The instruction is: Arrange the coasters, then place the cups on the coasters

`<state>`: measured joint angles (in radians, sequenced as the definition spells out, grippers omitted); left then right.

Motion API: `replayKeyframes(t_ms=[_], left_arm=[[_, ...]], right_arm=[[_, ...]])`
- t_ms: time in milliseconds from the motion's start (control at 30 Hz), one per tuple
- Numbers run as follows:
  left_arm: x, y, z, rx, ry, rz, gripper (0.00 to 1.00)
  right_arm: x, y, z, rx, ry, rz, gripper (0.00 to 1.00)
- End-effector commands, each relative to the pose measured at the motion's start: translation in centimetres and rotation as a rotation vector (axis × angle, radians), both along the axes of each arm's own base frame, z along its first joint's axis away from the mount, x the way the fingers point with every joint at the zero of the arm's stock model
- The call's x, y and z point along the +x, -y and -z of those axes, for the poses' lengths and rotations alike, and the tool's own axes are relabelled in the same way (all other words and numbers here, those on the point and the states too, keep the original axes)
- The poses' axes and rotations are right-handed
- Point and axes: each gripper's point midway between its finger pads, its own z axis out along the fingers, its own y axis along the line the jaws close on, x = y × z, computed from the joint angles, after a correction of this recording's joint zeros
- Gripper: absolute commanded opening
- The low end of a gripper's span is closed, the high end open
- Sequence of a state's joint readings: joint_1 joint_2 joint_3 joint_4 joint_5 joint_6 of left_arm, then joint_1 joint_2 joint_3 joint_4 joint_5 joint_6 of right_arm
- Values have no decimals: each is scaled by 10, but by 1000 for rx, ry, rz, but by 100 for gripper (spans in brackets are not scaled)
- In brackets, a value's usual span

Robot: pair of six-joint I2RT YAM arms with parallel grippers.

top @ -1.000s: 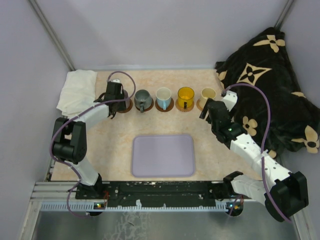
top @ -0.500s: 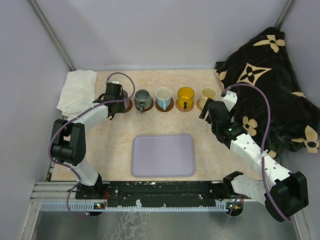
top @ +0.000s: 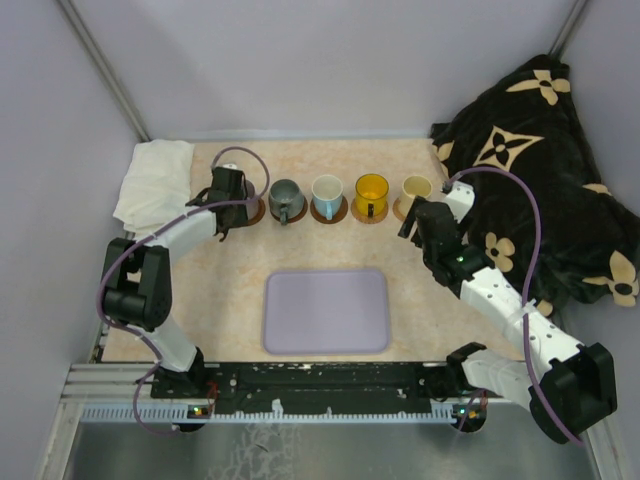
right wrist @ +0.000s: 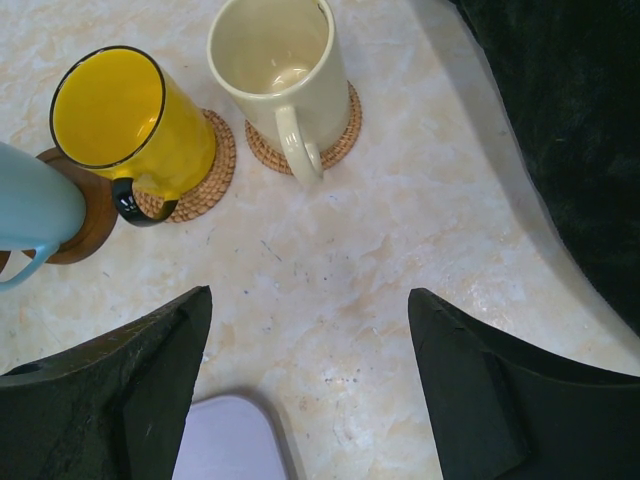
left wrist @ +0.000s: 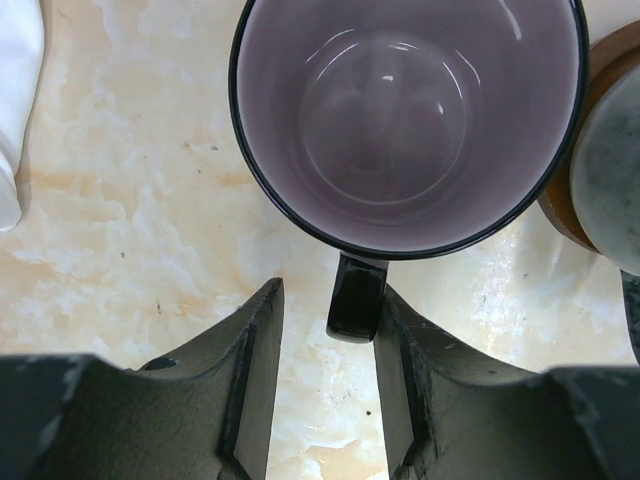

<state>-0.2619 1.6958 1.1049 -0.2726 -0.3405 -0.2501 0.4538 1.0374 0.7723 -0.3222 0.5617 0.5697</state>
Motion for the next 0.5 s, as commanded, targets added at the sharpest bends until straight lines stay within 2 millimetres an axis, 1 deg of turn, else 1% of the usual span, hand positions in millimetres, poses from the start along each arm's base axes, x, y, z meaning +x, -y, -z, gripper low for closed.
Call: replayKeyframes(t_ms=[0,67,200,300,400,433,467], left_arm=[[-1,1,-13,-25,34,6,47],[0,6,-18,-52,56,29,49],[6,14,-40,-92,110,55,55],[8,18,-57,-113,132,68,68],[7,21,-73,-132,157,77,75],[6,21,-78,-135,165,76,77],[5,20,-83,-135,175,76,83]], right_arm=[[7,-1,-14,34,52,12,80],[8,-1,-14,32,53,13,80],[9,-1,-14,19,52,12,80],[11,-1,-15,13,53,8,80],[14,0,-18,2,57,16,81],[14,1,-19,-4,60,21,83],[15,2,-21,-15,62,24,88]])
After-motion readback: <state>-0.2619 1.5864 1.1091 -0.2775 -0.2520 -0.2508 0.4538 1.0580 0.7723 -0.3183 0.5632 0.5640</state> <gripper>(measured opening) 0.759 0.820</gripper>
